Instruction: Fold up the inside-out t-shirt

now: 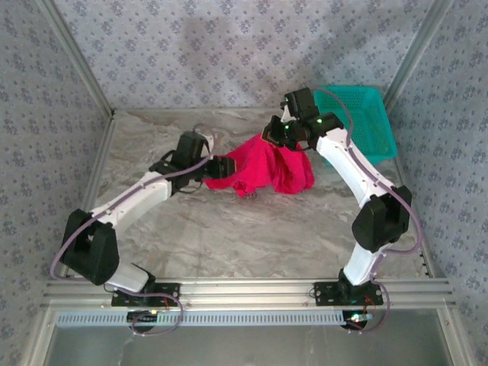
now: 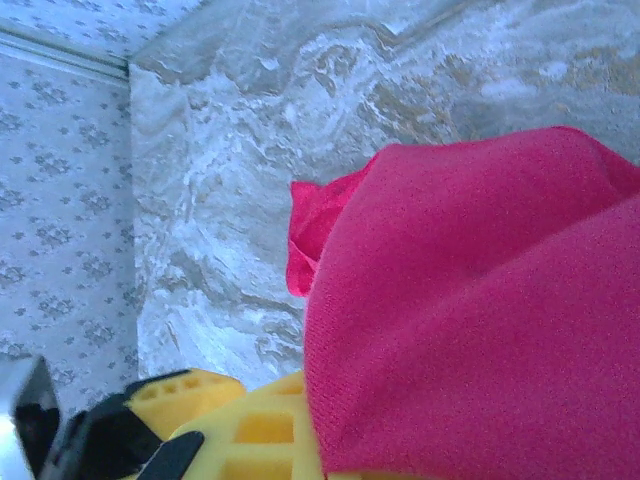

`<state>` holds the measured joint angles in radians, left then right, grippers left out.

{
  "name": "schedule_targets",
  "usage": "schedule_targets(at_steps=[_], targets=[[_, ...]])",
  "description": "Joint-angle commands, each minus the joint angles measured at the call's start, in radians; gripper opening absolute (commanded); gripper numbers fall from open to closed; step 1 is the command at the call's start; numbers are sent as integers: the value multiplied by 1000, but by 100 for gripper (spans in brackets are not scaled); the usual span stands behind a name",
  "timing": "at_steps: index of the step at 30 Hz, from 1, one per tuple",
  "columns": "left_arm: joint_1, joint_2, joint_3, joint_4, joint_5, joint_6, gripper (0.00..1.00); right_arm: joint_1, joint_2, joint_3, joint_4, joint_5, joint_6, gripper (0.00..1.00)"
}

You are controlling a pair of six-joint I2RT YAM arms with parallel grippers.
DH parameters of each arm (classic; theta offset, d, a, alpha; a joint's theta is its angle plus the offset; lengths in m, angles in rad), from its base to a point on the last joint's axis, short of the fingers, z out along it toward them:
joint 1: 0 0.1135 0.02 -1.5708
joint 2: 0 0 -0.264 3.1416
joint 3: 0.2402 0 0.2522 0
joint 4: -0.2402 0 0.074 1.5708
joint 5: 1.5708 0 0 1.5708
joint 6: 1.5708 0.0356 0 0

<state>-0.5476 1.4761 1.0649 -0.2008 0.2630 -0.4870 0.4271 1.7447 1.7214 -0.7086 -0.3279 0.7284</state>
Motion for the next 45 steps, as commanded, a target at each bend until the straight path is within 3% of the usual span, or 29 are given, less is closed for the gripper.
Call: schedule_targets(at_steps=[1, 5, 10, 11, 12, 15, 16, 24, 30, 34, 38, 41, 45], targets=[[-18, 78, -32, 134, 5, -8, 53, -8, 4, 41, -33, -15, 10, 0], [-46, 223, 23, 188, 13, -20, 65, -33, 9, 35, -42, -7, 5, 0], [-75, 379, 131, 230, 1, 26, 64, -65, 11, 8, -42, -22, -1, 0], [-75, 400, 149, 229, 14, 35, 60, -75, 9, 1, -41, -26, -3, 0], [-75, 415, 166, 227, 25, 44, 50, -88, 6, -9, -42, -31, -5, 0], [-58, 410, 225, 134, 56, 78, 3, -130, -4, -28, -58, -43, -32, 0], [-49, 392, 238, 90, 50, 88, 0, -144, -8, -33, -71, -46, -47, 0], [91, 44, 303, -274, -36, 136, 0, -258, -111, -119, -231, -15, -236, 0], [183, -164, 341, -410, -21, 140, 0, -251, -243, -171, -272, -4, -253, 0], [190, -140, 366, -451, 46, 140, 0, -237, -249, -172, -242, -77, -230, 0], [200, 30, 393, -506, 89, 149, 1, -226, -158, -154, -158, -82, -176, 0], [216, 199, 479, -592, 23, 164, 9, -225, -13, -92, -97, -85, -128, 0], [163, 270, 544, -608, -162, 169, 46, -218, 231, 108, -118, -110, -89, 0]])
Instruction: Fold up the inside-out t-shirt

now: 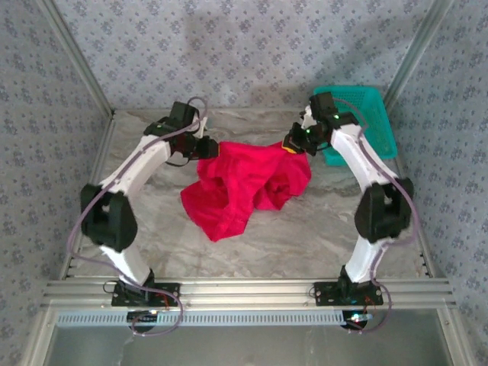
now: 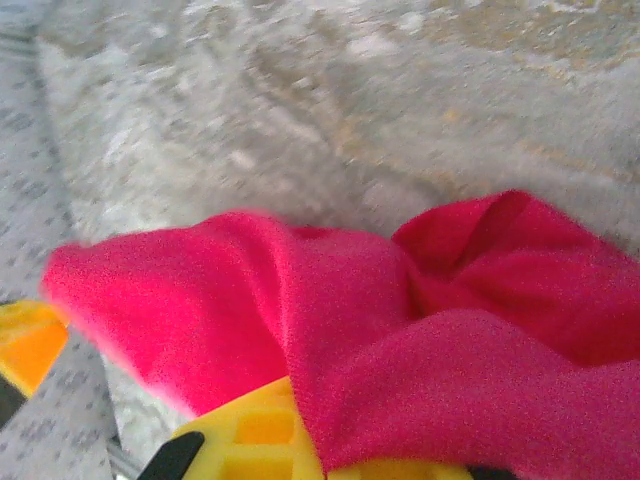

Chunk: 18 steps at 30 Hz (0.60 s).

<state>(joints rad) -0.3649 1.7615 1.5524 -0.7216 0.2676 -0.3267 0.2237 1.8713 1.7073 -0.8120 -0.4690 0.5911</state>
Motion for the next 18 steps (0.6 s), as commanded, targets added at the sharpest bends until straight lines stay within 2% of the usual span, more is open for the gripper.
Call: schedule_targets(at_steps=[1, 3, 6, 8, 11, 14, 16, 18], targets=[[-48, -27, 51, -72, -188, 6, 51, -14, 152, 174, -44, 21, 16, 0], [-121, -64, 6, 5, -197, -6, 62, -9, 228, 249, -75, 30, 15, 0], [-237, -76, -85, 153, -125, -38, 84, -5, 262, 263, -67, 24, 25, 0], [-306, -38, -115, 207, -116, -41, 87, -3, 257, 250, -59, 23, 26, 0], [-368, 72, -87, 191, -129, -2, 88, -3, 249, 237, -59, 13, 26, 0], [-389, 177, -29, 143, -158, 36, 87, -6, 234, 227, -66, 7, 23, 0], [-389, 228, 8, 101, -191, 54, 84, -12, 220, 217, -64, 4, 21, 0], [-383, 267, 45, 62, -222, 70, 74, -17, 202, 204, -60, 6, 19, 0]])
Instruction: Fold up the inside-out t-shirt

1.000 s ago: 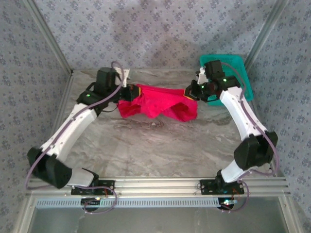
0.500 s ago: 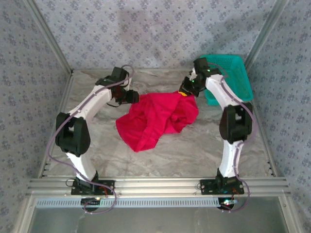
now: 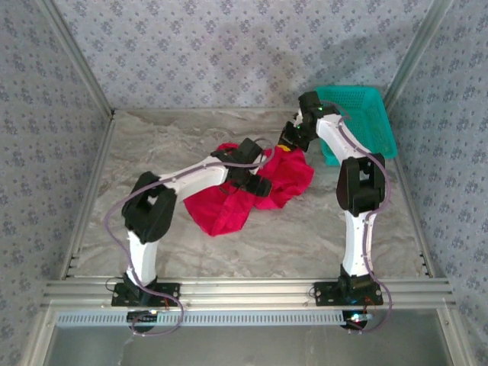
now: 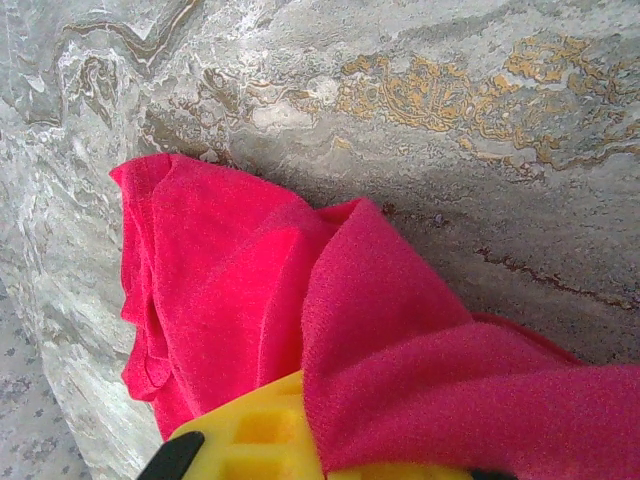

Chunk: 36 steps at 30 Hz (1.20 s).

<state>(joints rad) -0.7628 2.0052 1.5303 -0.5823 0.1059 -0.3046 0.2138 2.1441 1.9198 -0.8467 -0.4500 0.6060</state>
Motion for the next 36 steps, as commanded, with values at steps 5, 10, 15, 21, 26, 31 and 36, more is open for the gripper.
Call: schedule_targets(at_steps=[5, 10, 15, 21, 26, 31, 36], targets=[[70, 13, 170, -197, -59, 47, 18, -16, -91, -15, -30, -1, 3, 0], [137, -117, 288, -274, -34, 63, 0, -24, -57, 21, -64, 30, -23, 0], [262, -161, 348, -277, 258, 41, 0, -19, 19, 99, -99, 55, -35, 0], [337, -151, 239, -285, 462, 50, 9, -34, 84, 219, -200, 121, -92, 0], [379, -242, 42, -229, 469, 68, 14, -90, 85, 260, -215, 156, -87, 0], [398, -244, -25, -147, 506, 8, 17, -55, 73, 270, -212, 126, -106, 42], [343, -201, -24, -58, 480, -44, 42, 10, -69, 58, -201, 181, -185, 54]])
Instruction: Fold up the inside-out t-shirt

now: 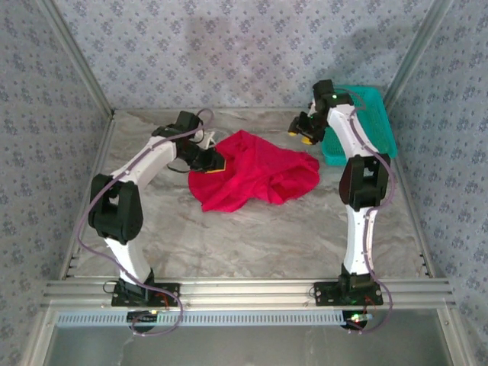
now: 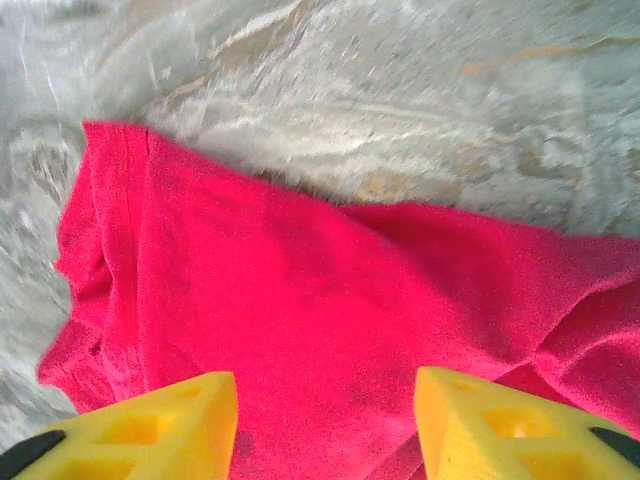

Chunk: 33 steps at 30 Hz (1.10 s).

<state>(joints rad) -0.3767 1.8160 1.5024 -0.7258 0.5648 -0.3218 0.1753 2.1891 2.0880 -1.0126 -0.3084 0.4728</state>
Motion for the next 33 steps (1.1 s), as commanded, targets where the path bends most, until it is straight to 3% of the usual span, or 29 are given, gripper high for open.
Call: schedule_targets(at_steps=[1, 3, 6, 10, 17, 24, 26, 28, 30, 33], targets=[[-62, -5, 7, 101, 9, -27, 47, 55, -158, -183, -7, 59, -52, 53], [-109, 20, 20, 133, -14, -24, 57, 68, -264, -362, 79, 71, -42, 49], [-164, 91, 63, 146, -33, -16, 62, 84, -382, -580, 191, 31, -14, 31], [-199, 199, 133, 150, -62, -9, 66, 108, -465, -779, 334, -9, 47, 30], [-182, 289, 184, 165, -77, -41, 67, 151, -397, -806, 472, -58, 136, 45], [-139, 264, 136, 207, -77, -75, 67, 177, -264, -716, 499, -51, 182, 44], [-123, 265, 129, 220, -74, -84, 67, 178, -233, -692, 492, -41, 186, 35], [-102, 274, 130, 237, -81, -100, 67, 178, -233, -676, 474, -29, 185, 13], [-82, 302, 149, 247, -88, -119, 65, 181, -257, -663, 442, -19, 170, 0], [-53, 385, 226, 224, -96, -141, 58, 184, -317, -635, 359, -14, 122, 0]])
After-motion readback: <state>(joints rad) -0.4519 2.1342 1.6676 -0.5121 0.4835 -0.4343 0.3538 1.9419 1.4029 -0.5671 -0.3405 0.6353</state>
